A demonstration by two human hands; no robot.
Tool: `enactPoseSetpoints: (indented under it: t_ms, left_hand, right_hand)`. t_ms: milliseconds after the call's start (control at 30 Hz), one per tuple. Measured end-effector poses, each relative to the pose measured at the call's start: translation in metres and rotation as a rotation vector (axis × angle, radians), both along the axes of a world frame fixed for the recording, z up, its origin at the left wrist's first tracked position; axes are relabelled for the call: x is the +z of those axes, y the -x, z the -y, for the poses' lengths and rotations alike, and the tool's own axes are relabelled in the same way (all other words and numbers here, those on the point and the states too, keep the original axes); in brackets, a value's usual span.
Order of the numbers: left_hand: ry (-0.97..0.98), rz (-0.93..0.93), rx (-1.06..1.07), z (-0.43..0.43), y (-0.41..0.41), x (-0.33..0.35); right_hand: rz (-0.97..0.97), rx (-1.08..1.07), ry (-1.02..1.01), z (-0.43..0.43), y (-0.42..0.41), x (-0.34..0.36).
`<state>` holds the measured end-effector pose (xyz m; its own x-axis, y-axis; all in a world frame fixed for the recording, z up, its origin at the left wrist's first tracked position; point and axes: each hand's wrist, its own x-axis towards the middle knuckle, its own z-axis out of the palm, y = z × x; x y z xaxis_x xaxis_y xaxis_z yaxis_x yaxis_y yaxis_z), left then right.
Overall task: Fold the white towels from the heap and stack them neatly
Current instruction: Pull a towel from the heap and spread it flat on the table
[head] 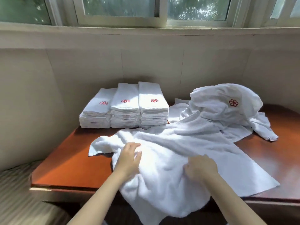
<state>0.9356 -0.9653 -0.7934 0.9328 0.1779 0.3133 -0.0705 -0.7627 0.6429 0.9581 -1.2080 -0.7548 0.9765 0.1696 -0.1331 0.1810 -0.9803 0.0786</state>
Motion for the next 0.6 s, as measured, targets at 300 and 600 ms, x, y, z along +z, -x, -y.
enactPoseSetpoints:
  t_ms: [300, 600]
  left_hand:
    - [-0.084, -0.430, 0.698, -0.111, 0.013, -0.006]
    - [0.454, -0.225, 0.242, -0.070, -0.028, 0.011]
  right_hand:
    - [0.054, 0.172, -0.285, -0.061, -0.029, -0.057]
    - [0.126, 0.128, -0.318, -0.067, -0.038, -0.062]
